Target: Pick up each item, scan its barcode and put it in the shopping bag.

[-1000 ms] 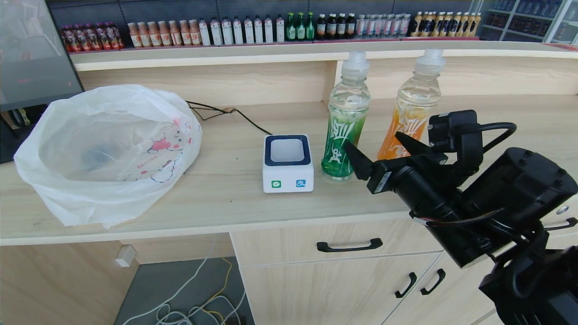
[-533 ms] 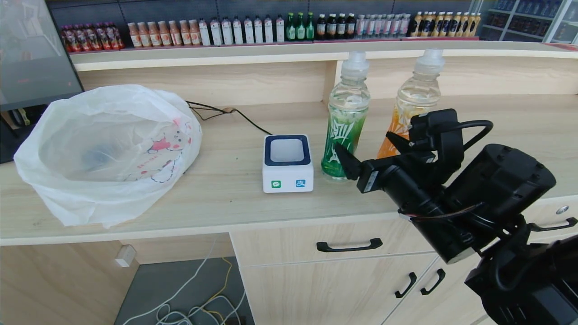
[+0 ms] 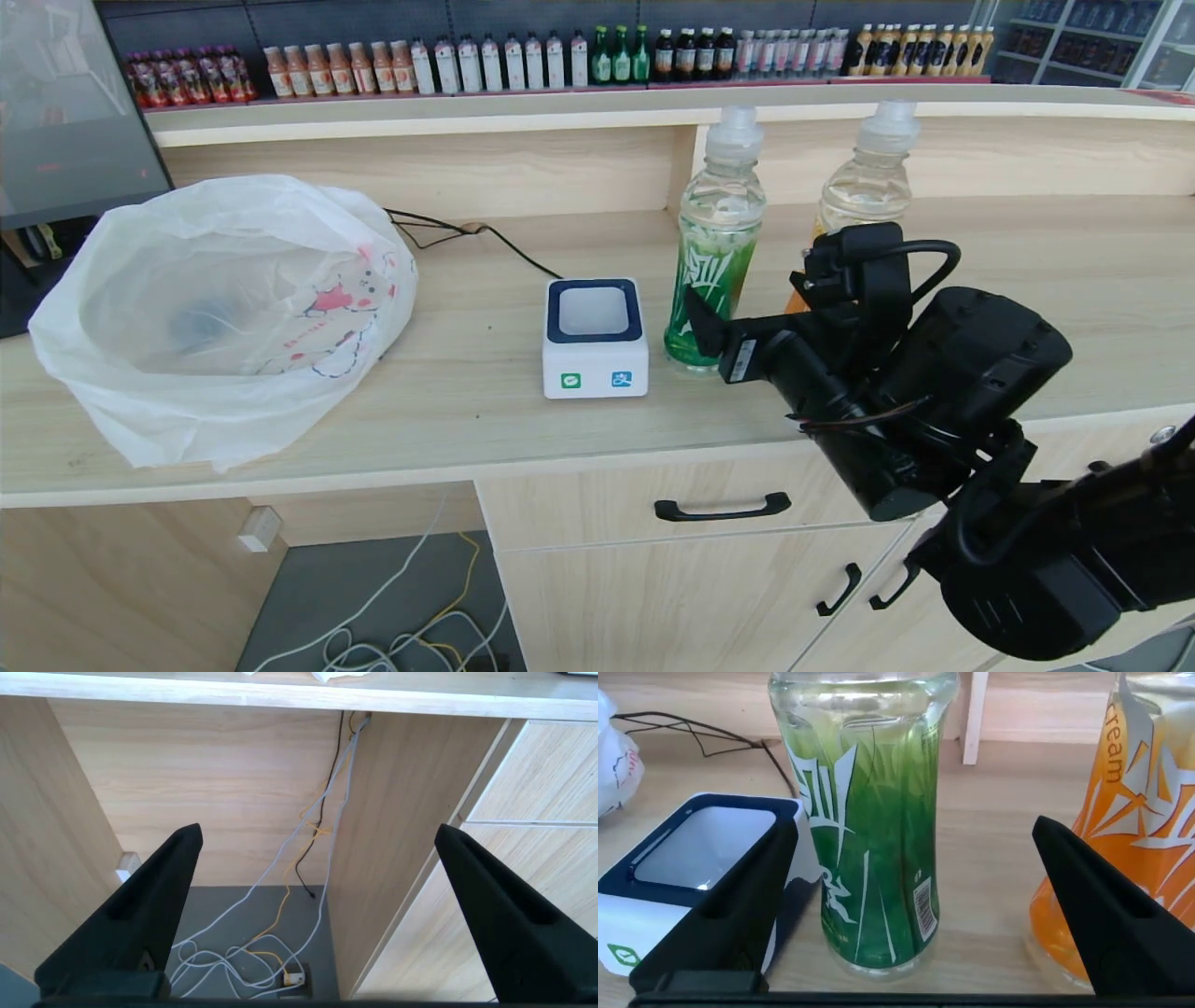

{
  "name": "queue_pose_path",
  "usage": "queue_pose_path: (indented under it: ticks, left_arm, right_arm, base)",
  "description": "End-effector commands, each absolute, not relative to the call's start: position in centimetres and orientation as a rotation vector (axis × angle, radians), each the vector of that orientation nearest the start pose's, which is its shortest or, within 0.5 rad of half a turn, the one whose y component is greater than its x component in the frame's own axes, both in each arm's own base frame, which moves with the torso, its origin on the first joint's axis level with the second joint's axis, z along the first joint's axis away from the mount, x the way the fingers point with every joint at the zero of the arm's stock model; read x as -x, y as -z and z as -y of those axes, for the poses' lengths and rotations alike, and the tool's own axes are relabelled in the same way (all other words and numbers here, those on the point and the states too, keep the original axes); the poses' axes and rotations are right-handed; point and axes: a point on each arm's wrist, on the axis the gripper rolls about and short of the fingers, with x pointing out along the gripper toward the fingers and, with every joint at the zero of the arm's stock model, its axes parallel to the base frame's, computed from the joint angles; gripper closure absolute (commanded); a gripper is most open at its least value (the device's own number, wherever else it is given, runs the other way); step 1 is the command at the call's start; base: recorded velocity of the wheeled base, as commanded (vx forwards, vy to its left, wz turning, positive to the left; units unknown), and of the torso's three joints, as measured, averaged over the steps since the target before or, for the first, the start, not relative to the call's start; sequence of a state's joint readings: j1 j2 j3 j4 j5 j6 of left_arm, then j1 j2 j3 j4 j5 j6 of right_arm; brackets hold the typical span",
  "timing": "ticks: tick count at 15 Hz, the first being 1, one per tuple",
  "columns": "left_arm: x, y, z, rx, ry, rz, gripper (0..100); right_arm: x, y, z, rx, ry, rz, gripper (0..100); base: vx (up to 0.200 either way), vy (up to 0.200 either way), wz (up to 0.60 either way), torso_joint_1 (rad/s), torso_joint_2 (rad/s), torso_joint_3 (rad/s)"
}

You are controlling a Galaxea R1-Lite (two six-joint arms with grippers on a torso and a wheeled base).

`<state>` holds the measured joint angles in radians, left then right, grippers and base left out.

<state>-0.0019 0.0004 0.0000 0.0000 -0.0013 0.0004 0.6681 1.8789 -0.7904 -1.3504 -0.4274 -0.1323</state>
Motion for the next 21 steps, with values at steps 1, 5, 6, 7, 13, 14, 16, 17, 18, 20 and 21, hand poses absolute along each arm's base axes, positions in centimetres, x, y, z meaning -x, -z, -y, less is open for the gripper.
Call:
queue_pose_path:
  ticks: [1,5,6,7,13,14,16,17,18,20,21]
  left_arm:
    - [2.3,-7.5,0.0,0.000,0.003,0.000,0]
    - [2.3,-7.5,0.0,0.000,0.003,0.000,0]
    - [2.3,-7.5,0.0,-0.002,0.003,0.000,0]
    - [2.3,-7.5,0.0,-0.002,0.003,0.000,0]
    - [2.3,-7.5,0.0,0.000,0.003,0.000,0]
    - [2.3,-7.5,0.0,-0.002,0.003,0.000,0]
    - [2.3,-7.5,0.0,-0.002,0.003,0.000,0]
    - [2.3,-7.5,0.0,-0.002,0.003,0.000,0]
    - [2.3,-7.5,0.0,-0.002,0.003,0.000,0]
    - [2.3,-7.5,0.0,-0.002,0.003,0.000,0]
    - [2.3,-7.5,0.0,0.000,0.003,0.000,0]
  right_arm:
    - [-27.4,-19.1,-20.5,-0.011,-0.222,0.244,0]
    - [-28.2,-19.7,-21.1,-0.016,-0.224,0.264,0]
    - [-28.6,-19.6,-21.3,-0.013,-0.226,0.260,0]
    - [-28.6,-19.5,-21.3,-0.012,-0.226,0.259,0]
    - [-30.3,-20.2,-22.5,-0.017,-0.223,0.266,0]
    - [-30.6,-20.5,-22.7,-0.022,-0.222,0.276,0]
    - [-31.4,-20.3,-22.2,-0.017,-0.204,0.276,0]
    - [-31.6,-20.4,-22.1,-0.018,-0.202,0.279,0]
    - [-31.7,-20.5,-22.1,-0.021,-0.200,0.286,0]
    - [-31.8,-20.5,-22.1,-0.021,-0.198,0.286,0]
    - [-31.9,-20.4,-22.2,-0.020,-0.200,0.286,0]
  base:
    - [0.000,0.000,0.00,0.000,0.00,0.000]
    - [0.000,0.000,0.00,0.000,0.00,0.000]
    - [0.000,0.000,0.00,0.000,0.00,0.000]
    - [0.000,0.000,0.00,0.000,0.00,0.000]
    - [0.000,0.000,0.00,0.000,0.00,0.000]
    - [0.000,0.000,0.00,0.000,0.00,0.000]
    - [0.000,0.000,0.00,0.000,0.00,0.000]
    - [0.000,0.000,0.00,0.000,0.00,0.000]
    - [0.000,0.000,0.00,0.000,0.00,0.000]
    - [0.000,0.000,0.00,0.000,0.00,0.000]
    - [0.000,0.000,0.00,0.000,0.00,0.000]
